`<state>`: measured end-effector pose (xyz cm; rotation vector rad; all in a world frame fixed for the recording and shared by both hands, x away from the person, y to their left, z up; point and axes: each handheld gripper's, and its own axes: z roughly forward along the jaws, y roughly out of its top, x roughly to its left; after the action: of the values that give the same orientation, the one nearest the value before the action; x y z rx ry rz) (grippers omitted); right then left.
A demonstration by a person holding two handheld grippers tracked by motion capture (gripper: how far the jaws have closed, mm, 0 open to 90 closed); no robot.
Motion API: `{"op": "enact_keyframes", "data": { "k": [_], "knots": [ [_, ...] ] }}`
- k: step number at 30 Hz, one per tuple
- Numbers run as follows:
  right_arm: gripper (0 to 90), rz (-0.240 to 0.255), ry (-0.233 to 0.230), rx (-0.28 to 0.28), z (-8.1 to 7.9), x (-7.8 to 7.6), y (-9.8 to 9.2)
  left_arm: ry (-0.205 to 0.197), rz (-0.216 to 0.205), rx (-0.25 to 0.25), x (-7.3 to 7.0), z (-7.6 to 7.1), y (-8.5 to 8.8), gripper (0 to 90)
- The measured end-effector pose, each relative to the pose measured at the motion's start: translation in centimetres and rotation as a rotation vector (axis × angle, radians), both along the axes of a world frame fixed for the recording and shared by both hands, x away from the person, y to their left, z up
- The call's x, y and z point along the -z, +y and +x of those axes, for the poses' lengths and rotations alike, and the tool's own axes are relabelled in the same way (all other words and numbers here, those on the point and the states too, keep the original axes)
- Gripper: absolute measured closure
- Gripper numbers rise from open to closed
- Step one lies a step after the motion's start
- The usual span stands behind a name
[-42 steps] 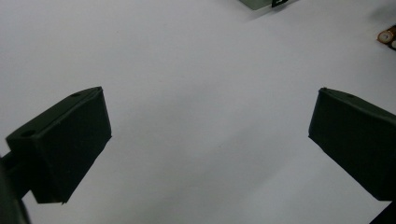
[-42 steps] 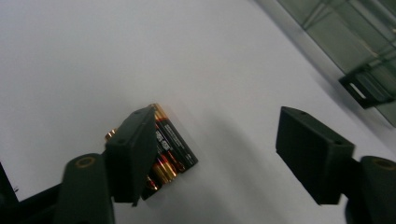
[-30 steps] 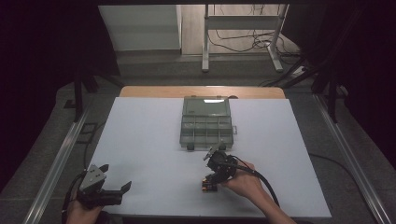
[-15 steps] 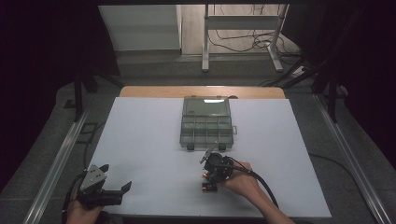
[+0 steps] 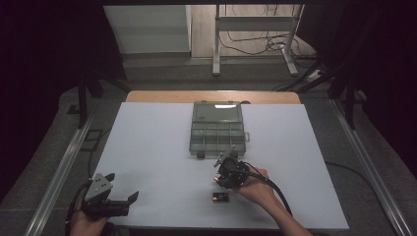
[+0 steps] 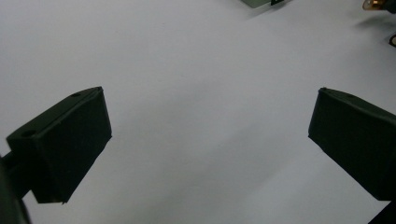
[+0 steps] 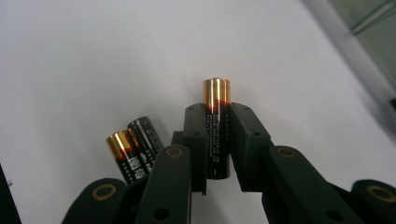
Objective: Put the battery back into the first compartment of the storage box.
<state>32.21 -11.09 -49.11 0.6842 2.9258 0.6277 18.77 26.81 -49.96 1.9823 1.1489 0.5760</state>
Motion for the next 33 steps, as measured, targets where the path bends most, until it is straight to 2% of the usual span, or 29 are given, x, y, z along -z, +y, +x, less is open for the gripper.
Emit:
{"op": "enact_keyframes", "data": {
  "k": [4,17,33],
  "knots": [
    [76.5,0.059,0.003,0.046,0.7,-0.7,-0.6,0.002,0.007,0.002,0.0,0.0,-0.1,0.3],
    [76.5,0.151,-0.027,0.104,3.0,-1.6,-1.0,0.011,0.027,0.004,0.0,0.1,-0.3,0.4],
    [76.5,0.204,-0.057,0.157,6.5,-2.4,0.2,0.016,0.027,0.008,0.1,0.1,-0.3,0.4]
  ]
}}
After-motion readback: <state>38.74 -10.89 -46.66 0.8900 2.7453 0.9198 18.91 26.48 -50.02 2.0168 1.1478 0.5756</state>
